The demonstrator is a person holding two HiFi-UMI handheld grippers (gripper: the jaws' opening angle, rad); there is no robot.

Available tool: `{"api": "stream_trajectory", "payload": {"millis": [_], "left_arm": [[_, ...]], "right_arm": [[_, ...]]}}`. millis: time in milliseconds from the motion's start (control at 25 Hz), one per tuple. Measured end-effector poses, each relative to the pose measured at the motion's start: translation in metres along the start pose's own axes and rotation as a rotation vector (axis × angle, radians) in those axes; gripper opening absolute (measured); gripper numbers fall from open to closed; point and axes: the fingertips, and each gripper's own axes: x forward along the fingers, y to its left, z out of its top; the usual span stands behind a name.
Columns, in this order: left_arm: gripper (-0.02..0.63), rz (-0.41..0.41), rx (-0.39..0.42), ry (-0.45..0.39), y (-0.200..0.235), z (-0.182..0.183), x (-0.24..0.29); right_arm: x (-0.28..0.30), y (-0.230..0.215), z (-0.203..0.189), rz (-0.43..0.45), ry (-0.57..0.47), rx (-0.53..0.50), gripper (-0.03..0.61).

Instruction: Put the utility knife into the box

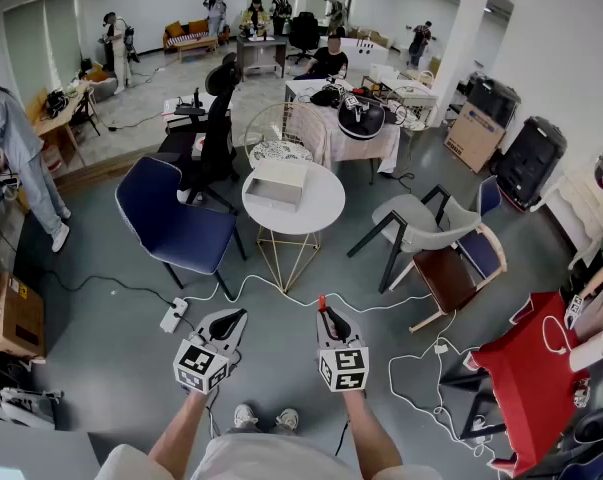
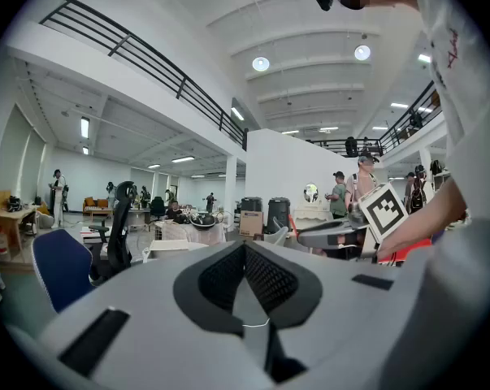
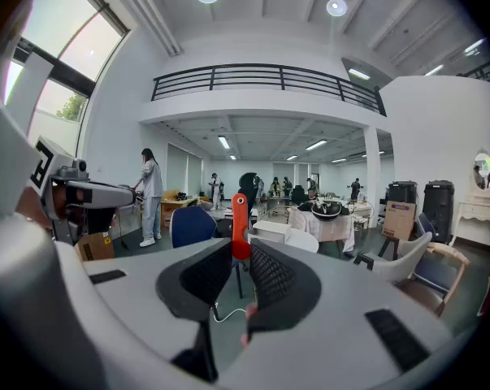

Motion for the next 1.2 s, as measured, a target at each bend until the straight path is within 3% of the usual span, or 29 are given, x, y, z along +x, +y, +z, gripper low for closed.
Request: {"api": "stream_trajectory", "payload": {"millis": [800,1200], "left_arm": [[0.011,0.014,0.015,0.010,-0.029,-0.008,0.027],[0.011,0.027,0.002,0.021,-0.023,-0.016,0.048]], "right_arm": [[-0.007,-0.032,-0.015,0.061,-0.023,0.019,0.080],[0.008,-0.052,-0.025,0.069,-0.003,0.024,0.080]]}}
